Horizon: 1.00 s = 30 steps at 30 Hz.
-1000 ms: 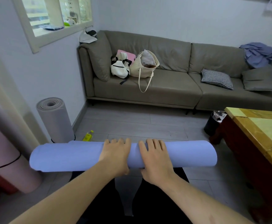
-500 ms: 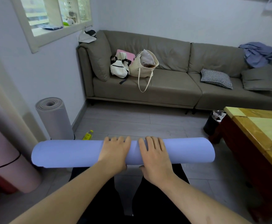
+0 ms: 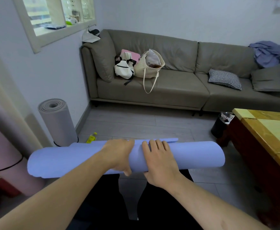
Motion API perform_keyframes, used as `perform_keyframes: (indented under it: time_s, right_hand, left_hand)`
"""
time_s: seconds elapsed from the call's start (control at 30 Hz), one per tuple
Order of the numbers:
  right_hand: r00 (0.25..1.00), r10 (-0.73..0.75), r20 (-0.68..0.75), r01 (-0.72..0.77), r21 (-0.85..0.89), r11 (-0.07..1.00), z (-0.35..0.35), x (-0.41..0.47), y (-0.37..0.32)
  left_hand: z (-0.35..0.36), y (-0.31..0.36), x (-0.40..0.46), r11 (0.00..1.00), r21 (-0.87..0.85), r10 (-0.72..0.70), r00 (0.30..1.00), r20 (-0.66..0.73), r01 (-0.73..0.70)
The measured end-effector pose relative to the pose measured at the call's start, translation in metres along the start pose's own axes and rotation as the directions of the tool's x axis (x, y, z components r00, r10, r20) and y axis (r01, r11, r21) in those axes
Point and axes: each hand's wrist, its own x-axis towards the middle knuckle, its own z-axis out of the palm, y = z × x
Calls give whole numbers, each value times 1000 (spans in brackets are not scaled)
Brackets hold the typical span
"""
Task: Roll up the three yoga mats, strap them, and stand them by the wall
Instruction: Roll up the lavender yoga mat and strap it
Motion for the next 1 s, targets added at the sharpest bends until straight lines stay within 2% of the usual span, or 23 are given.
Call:
perform_keyframes:
  time_s: [0.17,0.23,0.33,0.4,0.5,0.63,1.0]
  right_hand:
    - [997,13,77,-15,26,1000,-2,13,3]
    - [996,4,94,-8,40,999,-3,15,1]
    - [997,22,75,-26,62,998,-3,11,0]
    - [999,11,44,-13,45,999,-1,4,-1]
    - [1000,6,12,-6,6,1000,2,0,-1]
    - [1000,-14,22,14,18,1000,0,7,0]
    - [993,-65,100,63,26,998,-14,3,0]
  left_hand:
    - [39,19,-4,973,216,-23,970,-240,77]
    - [47,22,-6,971,213,-44,959,-280,106]
    - [41,19,-3,985,162,-15,960,-279,62]
    - [32,13,1,994,109,-3,968,-250,31]
    - [15,5,8,1000,20,5,991,-130,-2]
    - [1,-1,14,1000,-5,31,999,14,-31]
    - [-9,-7,4,996,-57,76,986,145,-69]
